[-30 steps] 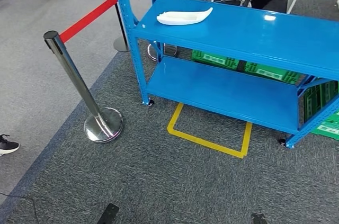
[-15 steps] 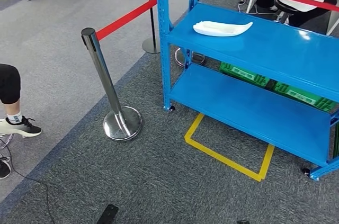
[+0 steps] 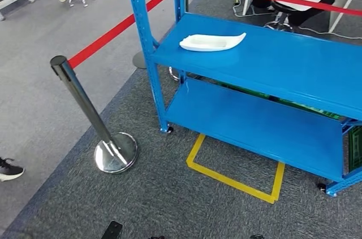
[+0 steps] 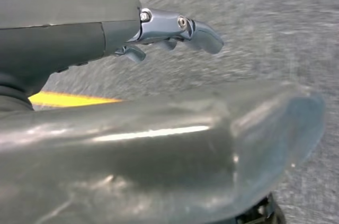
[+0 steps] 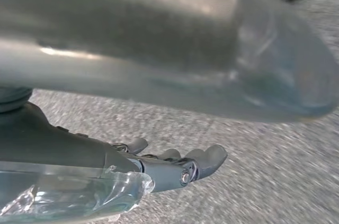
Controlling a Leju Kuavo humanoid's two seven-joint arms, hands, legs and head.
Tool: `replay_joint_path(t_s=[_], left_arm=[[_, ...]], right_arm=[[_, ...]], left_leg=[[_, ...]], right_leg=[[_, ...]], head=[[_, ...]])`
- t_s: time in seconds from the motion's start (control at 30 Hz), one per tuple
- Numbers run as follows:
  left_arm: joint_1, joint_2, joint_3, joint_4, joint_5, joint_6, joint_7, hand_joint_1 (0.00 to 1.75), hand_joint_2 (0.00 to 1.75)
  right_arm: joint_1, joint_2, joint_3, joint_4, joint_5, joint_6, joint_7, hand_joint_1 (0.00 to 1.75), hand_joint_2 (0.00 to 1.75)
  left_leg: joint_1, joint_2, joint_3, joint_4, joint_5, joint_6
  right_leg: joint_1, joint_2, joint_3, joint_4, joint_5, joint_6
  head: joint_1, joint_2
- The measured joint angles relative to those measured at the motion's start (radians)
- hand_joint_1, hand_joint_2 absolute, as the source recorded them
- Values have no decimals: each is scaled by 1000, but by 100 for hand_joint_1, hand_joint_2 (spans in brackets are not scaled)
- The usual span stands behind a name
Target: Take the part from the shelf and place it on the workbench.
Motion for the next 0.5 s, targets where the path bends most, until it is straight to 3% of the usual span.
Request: replay_joint_path(t_s=[0.03,0.07,0.13,0.2,0.23,0.27,0.3,0.33,0.37,0.4,0.43,0.5], left_arm=[[0,0,0,0,0,0,0,0,0],[-1,0,0,0,0,0,1,0,0],[-7,0,0,0,0,0,1,0,0],[-8,0,0,0,1,0,1,0,0],[-6,1,0,0,2,0,2,0,0],[-5,1,1,0,5,0,4,0,0],[-5,1,1,0,9,0,7,0,0],[-5,0,3,0,12,0,10,0,0],[-5,0,4,0,14,0,12,0,0],[-5,0,6,0,15,0,14,0,0],[-4,0,7,0,15,0,15,0,0],[-3,0,9,0,15,0,15,0,0]], right_arm=[[-2,1,0,0,0,0,-1,0,0],[-4,1,0,1,0,-1,-2,0,0],[-2,1,0,1,0,-2,-4,0,0],[-5,1,0,1,-1,-3,-6,0,0],[-7,1,0,1,-2,-3,-7,0,0],[-9,1,0,1,-3,-4,-8,0,0],[-8,1,0,1,-5,-4,-10,0,0],[-6,1,-1,1,-7,-5,-10,0,0],[-4,1,-3,2,-9,-5,-11,0,0],[-2,1,-5,2,-10,-5,-12,0,0],[-1,1,-7,2,-11,-6,-12,0,0],[-2,1,-13,2,-14,-8,-13,0,0]], left_leg=[[0,-6,17,-42,-2,0],[-1,-5,33,-64,-24,3],[0,6,74,-81,-62,8],[-1,20,120,-87,-88,19],[-2,31,140,-87,-101,26],[-5,41,161,-87,-116,32],[-8,51,182,-87,-129,37],[-11,58,202,-87,-147,43],[-15,65,221,-87,-163,47],[-20,72,239,-87,-178,50],[-24,82,256,-87,-192,53],[-33,100,284,-84,-220,55]], right_leg=[[1,10,29,-26,-7,3],[3,18,55,-44,-2,7],[6,14,80,-39,30,16],[9,-31,29,76,62,25],[11,-58,-17,152,52,27],[14,-76,-68,215,18,28],[18,-83,-113,252,-34,28],[22,-85,-149,263,-86,25],[26,-86,-175,249,-115,20],[30,-89,-192,216,-104,12],[37,-100,-202,166,-52,1],[48,-137,-206,79,85,-23]], head=[[-3,0],[-6,0],[-4,0],[3,0],[6,0],[7,0],[7,0],[8,0],[8,0],[8,0],[8,0],[6,0]])
